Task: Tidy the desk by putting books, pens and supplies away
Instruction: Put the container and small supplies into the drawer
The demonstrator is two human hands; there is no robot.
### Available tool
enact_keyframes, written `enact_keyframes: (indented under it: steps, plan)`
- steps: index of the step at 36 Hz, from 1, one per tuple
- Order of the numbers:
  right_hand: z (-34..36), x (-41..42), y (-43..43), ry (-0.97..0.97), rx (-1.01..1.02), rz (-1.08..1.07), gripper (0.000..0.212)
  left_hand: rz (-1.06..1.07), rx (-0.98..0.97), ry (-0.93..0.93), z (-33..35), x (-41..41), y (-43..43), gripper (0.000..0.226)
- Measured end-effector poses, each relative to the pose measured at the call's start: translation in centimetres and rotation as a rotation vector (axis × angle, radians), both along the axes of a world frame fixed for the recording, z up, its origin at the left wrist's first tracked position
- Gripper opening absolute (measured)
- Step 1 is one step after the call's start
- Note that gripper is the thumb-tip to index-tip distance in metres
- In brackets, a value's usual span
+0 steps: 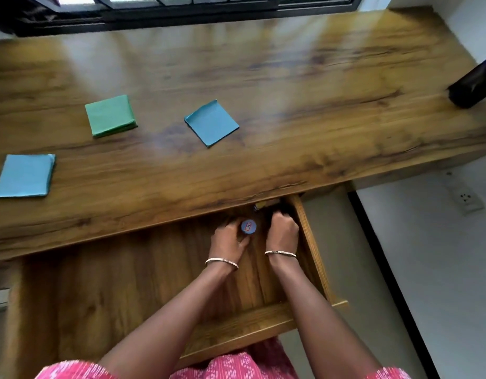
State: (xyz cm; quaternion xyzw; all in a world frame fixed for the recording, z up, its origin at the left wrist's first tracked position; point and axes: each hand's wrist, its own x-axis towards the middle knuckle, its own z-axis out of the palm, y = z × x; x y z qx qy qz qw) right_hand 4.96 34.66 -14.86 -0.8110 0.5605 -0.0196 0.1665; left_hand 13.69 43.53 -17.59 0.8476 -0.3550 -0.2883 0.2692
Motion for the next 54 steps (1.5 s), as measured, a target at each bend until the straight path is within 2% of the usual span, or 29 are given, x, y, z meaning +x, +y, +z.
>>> enact_keyframes:
  steps: [3, 7, 12, 16, 20, 23, 28, 33, 37, 41, 45, 49, 54]
  plan:
    - [-0.1, 0.0, 0.4, 0.022, -0.089, 0.013, 0.017, -0.011, 0.024, 0.000, -0.2, -0.3, -0.6, 0.046]
    - [-0.7, -1.0, 1.1, 0.006, -0.192, 0.027, 0.026, 0.008, 0.028, -0.003, -0.5, -0.9, -1.2, 0.046]
    - [-0.7, -2.9, 3.0, 0.047, -0.031, 0.017, 0.016, 0.072, -0.019, 0.032, -0.7, -1.9, -1.8, 0.040]
    - [-0.8, -3.8, 3.4, 0.115, 0.082, 0.050, 0.032, 0.141, -0.050, 0.058, -0.9, -2.6, -2.2, 0.037]
    - [-0.8, -3.8, 2.7, 0.124, 0.111, 0.061, 0.045, 0.205, -0.057, 0.048, -1.1, -3.1, -2.6, 0.038]
    - [-0.6, -3.6, 2.2, 0.128, 0.124, 0.064, 0.042, 0.287, -0.083, 0.072, -1.0, -3.4, -2.7, 0.035]
    - [-0.3, -3.4, 2.2, 0.124, 0.139, 0.038, 0.038, 0.432, -0.117, 0.215, -0.2, -4.1, -2.8, 0.023]
    - [0.1, -3.6, 3.1, 0.110, 0.167, 0.033, 0.043, 0.467, -0.131, 0.245, -0.1, -4.1, -3.0, 0.015]
    - [0.4, -4.0, 4.0, 0.094, 0.196, 0.012, 0.039, 0.439, -0.149, 0.288, -0.6, -3.9, -2.7, 0.014]
    - [1.1, -4.5, 4.9, 0.036, 0.179, -0.003, 0.040, 0.450, -0.134, 0.288, -0.3, -3.4, -1.9, 0.017]
    - [2.5, -4.4, 5.5, -0.163, 0.039, -0.046, 0.032, 0.417, -0.142, 0.248, 1.4, -2.5, -0.4, 0.015]
    - [4.4, -2.8, 5.2, -0.350, -0.094, -0.001, 0.017, 0.309, -0.225, 0.178, 4.5, -1.6, 1.4, 0.006]
    - [6.6, 1.2, 3.5, -0.454, -0.133, 0.071, 0.011, 0.260, -0.345, 0.066, 8.6, 1.0, 2.1, 0.008]
